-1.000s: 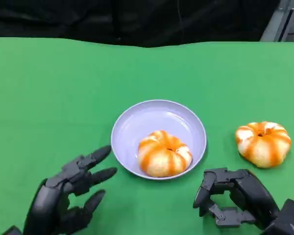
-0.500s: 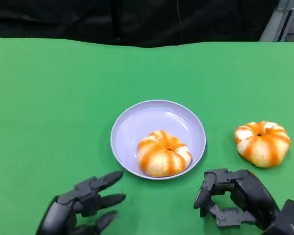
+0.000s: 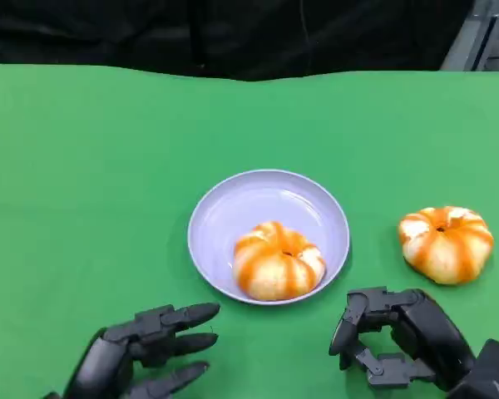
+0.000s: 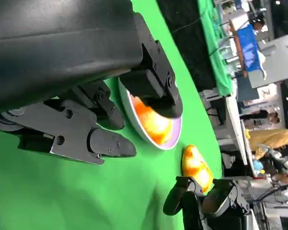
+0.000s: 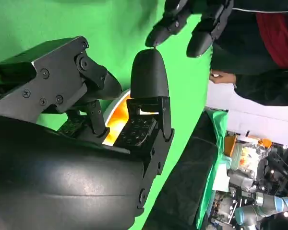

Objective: Grasp the bread from the table and place it into the plate.

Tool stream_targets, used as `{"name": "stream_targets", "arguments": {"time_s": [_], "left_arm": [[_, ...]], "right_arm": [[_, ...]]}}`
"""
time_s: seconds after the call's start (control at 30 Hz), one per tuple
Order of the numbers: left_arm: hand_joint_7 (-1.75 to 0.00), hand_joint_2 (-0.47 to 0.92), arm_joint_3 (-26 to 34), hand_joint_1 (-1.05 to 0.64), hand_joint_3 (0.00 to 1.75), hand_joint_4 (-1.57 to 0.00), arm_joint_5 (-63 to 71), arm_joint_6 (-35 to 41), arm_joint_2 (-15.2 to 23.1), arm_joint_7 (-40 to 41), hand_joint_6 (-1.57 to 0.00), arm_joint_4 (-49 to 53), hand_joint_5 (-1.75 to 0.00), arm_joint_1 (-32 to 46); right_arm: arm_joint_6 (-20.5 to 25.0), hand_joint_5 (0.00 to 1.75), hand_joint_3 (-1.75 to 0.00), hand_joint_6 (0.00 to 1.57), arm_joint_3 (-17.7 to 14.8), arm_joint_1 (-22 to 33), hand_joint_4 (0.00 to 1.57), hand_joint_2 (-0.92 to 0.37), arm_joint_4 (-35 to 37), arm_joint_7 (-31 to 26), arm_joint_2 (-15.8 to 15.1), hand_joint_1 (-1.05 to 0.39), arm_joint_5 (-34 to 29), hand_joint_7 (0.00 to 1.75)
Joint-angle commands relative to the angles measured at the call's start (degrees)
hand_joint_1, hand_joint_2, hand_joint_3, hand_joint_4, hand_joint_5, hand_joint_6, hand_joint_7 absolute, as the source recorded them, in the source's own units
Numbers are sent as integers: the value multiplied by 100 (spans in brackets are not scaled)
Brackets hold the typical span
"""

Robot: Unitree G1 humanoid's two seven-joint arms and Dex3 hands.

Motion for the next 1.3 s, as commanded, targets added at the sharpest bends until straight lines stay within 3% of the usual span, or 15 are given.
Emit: {"name": "stream_targets", "arguments": {"time_s": [0.03,0.13,0.33,0.37,0.43,0.47,0.57,0.73,1.3], "left_arm": [[-7,92,49,9,36,-100,54,-157,161,-30,-101,130,-4,-104],[-5,83,118,11,67,-117,-23,-266,216,-74,-124,260,-9,-254],[-6,82,162,11,71,-126,-156,-330,218,-188,-132,424,-14,-384],[-18,84,176,8,67,-118,-210,-297,222,-223,-132,452,-46,-430],[-75,88,197,6,60,-94,-276,-260,228,-275,-108,492,-107,-497],[-91,87,201,4,61,-90,-291,-261,230,-293,-102,507,-122,-514],[-112,84,228,2,66,-85,-352,-260,212,-350,-94,563,-142,-552],[-124,76,267,0,79,-82,-239,-348,213,-284,-91,670,-153,-609],[-128,70,237,-6,89,-79,3,-516,73,-219,-86,931,-157,-680]], "right_arm": [[-59,136,-98,98,-62,-12,96,-60,28,20,-80,3,83,102],[-70,135,-98,98,-61,-9,96,-60,20,-15,-98,3,38,102],[-54,135,-98,98,-56,-2,97,-60,6,-20,-96,3,44,102],[-45,135,-98,98,-57,1,97,-60,4,-12,-89,3,59,102],[-44,135,-99,98,-58,2,97,-60,2,-2,-82,3,76,102],[-50,135,-99,98,-58,0,97,-60,3,0,-82,4,77,102],[-12,135,-100,98,-55,7,97,-59,-13,29,-76,5,105,103],[37,136,-100,98,-58,7,96,-59,-16,78,-66,5,160,103],[-49,137,-103,97,-57,-51,96,-58,74,84,-61,5,141,104]]}}
